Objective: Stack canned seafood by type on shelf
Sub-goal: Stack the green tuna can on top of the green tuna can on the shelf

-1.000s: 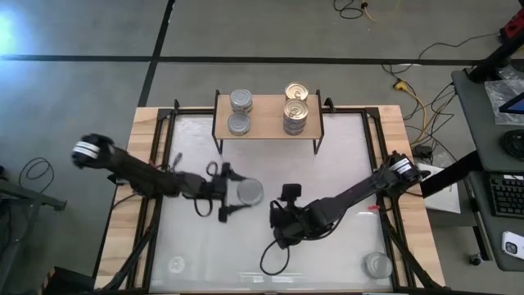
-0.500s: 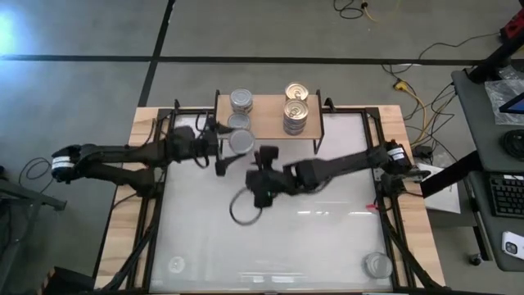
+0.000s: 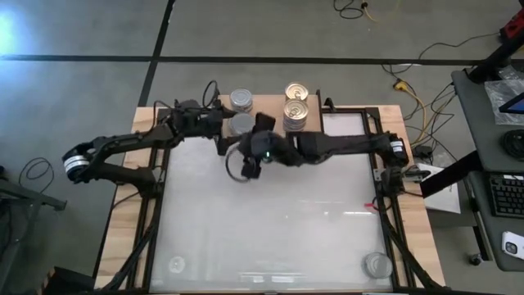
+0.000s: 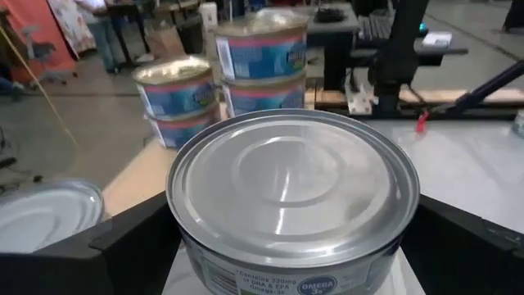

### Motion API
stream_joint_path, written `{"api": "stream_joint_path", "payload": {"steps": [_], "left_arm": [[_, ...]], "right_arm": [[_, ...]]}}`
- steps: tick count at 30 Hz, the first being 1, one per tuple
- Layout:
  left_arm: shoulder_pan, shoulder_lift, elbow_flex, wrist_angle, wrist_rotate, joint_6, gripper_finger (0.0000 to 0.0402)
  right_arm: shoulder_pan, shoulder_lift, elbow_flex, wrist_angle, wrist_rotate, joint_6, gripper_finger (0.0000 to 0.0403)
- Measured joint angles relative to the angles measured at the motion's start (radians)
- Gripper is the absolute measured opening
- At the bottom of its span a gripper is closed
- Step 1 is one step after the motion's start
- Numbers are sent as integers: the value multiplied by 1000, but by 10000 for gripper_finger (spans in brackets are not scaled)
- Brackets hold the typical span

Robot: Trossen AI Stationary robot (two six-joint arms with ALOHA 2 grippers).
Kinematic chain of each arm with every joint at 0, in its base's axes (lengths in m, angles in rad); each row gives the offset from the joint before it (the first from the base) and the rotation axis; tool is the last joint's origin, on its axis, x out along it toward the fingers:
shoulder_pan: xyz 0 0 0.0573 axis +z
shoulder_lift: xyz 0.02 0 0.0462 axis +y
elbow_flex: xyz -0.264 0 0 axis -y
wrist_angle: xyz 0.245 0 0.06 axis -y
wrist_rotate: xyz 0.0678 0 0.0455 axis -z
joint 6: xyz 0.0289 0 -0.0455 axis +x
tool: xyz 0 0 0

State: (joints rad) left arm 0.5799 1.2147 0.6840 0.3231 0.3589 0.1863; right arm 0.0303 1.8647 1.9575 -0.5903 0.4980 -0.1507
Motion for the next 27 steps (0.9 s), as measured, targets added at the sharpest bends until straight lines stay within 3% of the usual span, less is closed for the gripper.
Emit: {"api": "stream_joint_path", "payload": {"steps": [7, 14, 27], "left_arm": [[36, 18, 26, -16, -2, 18, 382], [95, -10, 39, -155, -13, 40, 397], [132, 2, 40, -214, 20, -5, 399]], "right_arm": [[-124, 1, -55, 118, -3, 37, 177], [-184, 2, -65, 179, -10, 66, 158], [-212, 2, -170, 340, -83, 156, 164]]}}
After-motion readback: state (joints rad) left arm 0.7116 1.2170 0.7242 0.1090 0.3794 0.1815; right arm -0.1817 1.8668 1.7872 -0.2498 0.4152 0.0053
